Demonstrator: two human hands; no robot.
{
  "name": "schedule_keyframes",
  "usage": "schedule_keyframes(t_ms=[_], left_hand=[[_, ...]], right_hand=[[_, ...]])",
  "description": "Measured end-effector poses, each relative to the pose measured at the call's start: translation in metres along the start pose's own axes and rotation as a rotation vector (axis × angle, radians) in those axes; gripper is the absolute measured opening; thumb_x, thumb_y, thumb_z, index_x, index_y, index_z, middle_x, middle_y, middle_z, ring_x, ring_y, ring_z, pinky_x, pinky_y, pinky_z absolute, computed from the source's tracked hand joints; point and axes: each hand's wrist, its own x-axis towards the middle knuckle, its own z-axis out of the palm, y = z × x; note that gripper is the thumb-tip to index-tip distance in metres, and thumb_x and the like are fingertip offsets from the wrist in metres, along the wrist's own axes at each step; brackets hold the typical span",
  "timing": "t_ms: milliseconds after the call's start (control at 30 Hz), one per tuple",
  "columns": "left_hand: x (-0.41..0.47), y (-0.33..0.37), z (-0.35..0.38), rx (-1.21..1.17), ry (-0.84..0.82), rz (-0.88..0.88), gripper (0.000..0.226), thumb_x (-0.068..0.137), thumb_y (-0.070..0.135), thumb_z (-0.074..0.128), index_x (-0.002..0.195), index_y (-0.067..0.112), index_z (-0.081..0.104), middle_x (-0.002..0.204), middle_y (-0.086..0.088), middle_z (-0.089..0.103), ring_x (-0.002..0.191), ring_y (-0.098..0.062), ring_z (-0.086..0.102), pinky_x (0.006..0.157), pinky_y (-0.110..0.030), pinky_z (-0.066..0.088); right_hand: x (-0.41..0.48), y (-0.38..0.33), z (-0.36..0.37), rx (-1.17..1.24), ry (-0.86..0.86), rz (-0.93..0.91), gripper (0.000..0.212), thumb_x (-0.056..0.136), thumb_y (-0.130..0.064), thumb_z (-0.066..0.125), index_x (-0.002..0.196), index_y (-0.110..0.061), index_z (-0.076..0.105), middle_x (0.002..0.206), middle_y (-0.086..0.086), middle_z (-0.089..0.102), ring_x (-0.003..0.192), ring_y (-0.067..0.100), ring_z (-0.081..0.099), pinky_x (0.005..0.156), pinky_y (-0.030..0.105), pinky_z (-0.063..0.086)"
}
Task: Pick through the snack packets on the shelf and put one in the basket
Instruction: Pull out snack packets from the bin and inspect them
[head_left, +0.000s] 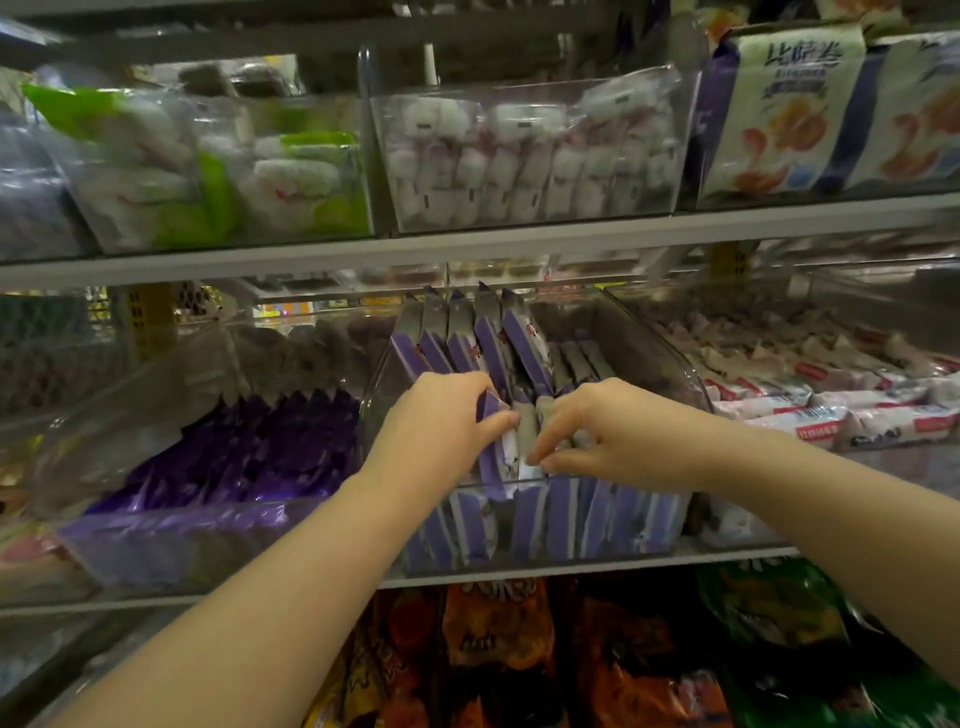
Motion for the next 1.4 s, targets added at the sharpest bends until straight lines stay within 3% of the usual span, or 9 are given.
schedule_keyframes(t_ms=[200, 367, 500, 600, 700, 967, 1133, 1267, 1400], left_hand=[[0.002, -0.006, -0.001, 0.218, -0.036, 0.103, 0.036, 0.089, 0.060, 0.052, 0.111, 0.033, 0.058, 0.107, 0.013, 0.060, 0.095, -0.012, 0.061, 0.068, -0.031, 0.052], [-0.003, -0.017, -0.012, -0.062, -0.353, 0.128, 0.028, 0.087, 0.050, 0.063, 0.112, 0.038, 0.063, 0.085, 0.014, 0.064, 0.075, -0.004, 0.061, 0.073, -0.037, 0.057], [-0.004, -0.020, -0.015, -0.019, -0.441, 0.212, 0.029, 0.092, 0.044, 0.061, 0.121, 0.040, 0.063, 0.075, 0.025, 0.051, 0.067, 0.011, 0.051, 0.056, -0.010, 0.037], [-0.006, -0.018, -0.020, -0.026, -0.548, 0.188, 0.033, 0.100, 0.046, 0.044, 0.124, 0.034, 0.064, 0.082, 0.019, 0.063, 0.075, 0.013, 0.057, 0.066, -0.007, 0.043], [-0.012, -0.014, -0.025, -0.035, -0.655, 0.137, 0.044, 0.103, 0.049, 0.030, 0.125, 0.029, 0.062, 0.113, -0.004, 0.068, 0.101, -0.019, 0.062, 0.092, -0.038, 0.049], [-0.021, -0.008, -0.028, -0.029, -0.680, 0.121, 0.047, 0.106, 0.043, 0.023, 0.129, 0.021, 0.058, 0.135, -0.007, 0.057, 0.126, -0.024, 0.050, 0.106, -0.042, 0.040], [-0.019, -0.010, -0.029, -0.052, -0.697, 0.102, 0.046, 0.106, 0.043, 0.024, 0.141, 0.028, 0.050, 0.145, -0.001, 0.051, 0.132, -0.019, 0.045, 0.107, -0.031, 0.037], [-0.019, -0.011, -0.027, -0.049, -0.663, 0.125, 0.044, 0.106, 0.040, 0.026, 0.138, 0.025, 0.052, 0.139, 0.000, 0.054, 0.099, -0.007, 0.050, 0.076, -0.011, 0.033], [-0.022, -0.012, -0.025, -0.131, -0.663, 0.087, 0.045, 0.106, 0.040, 0.027, 0.144, 0.027, 0.046, 0.148, 0.006, 0.046, 0.131, -0.014, 0.043, 0.095, -0.020, 0.031]], right_hand=[[0.023, -0.007, -0.016, -0.101, -0.254, -0.093, 0.024, 0.093, -0.021, 0.062, 0.114, -0.024, 0.072, 0.097, -0.016, 0.070, 0.078, -0.006, 0.058, 0.075, 0.007, 0.044], [0.039, -0.015, -0.020, -0.219, -0.374, -0.108, 0.024, 0.093, -0.020, 0.062, 0.112, -0.028, 0.072, 0.078, -0.026, 0.056, 0.067, -0.010, 0.054, 0.059, 0.003, 0.040], [0.040, -0.017, -0.015, -0.236, -0.373, -0.114, 0.025, 0.093, -0.016, 0.058, 0.110, -0.028, 0.072, 0.075, -0.023, 0.054, 0.067, 0.000, 0.052, 0.061, 0.011, 0.038], [0.037, -0.017, -0.011, -0.245, -0.331, -0.123, 0.028, 0.094, -0.014, 0.055, 0.112, -0.027, 0.071, 0.074, -0.024, 0.052, 0.066, -0.002, 0.052, 0.061, 0.009, 0.037], [0.031, -0.014, -0.006, -0.207, -0.263, -0.137, 0.023, 0.095, -0.018, 0.056, 0.111, -0.024, 0.072, 0.079, -0.022, 0.058, 0.068, -0.010, 0.053, 0.062, 0.005, 0.040], [0.028, -0.012, -0.005, -0.237, -0.165, -0.244, 0.015, 0.093, -0.021, 0.062, 0.098, -0.023, 0.075, 0.080, -0.026, 0.046, 0.073, -0.013, 0.048, 0.069, -0.001, 0.036], [0.031, -0.007, -0.023, -0.128, -0.008, -0.121, 0.023, 0.088, -0.017, 0.062, 0.084, -0.039, 0.068, 0.087, -0.020, 0.053, 0.076, -0.014, 0.051, 0.068, 0.003, 0.038], [0.029, -0.003, -0.031, 0.200, 0.134, -0.009, 0.024, 0.094, -0.008, 0.052, 0.085, -0.027, 0.062, 0.071, -0.010, 0.057, 0.058, 0.001, 0.056, 0.057, 0.012, 0.044], [0.015, -0.010, -0.035, 0.529, 0.247, 0.107, 0.025, 0.101, -0.005, 0.035, 0.091, -0.018, 0.054, 0.098, 0.012, 0.062, 0.062, 0.011, 0.056, 0.052, 0.023, 0.049]])
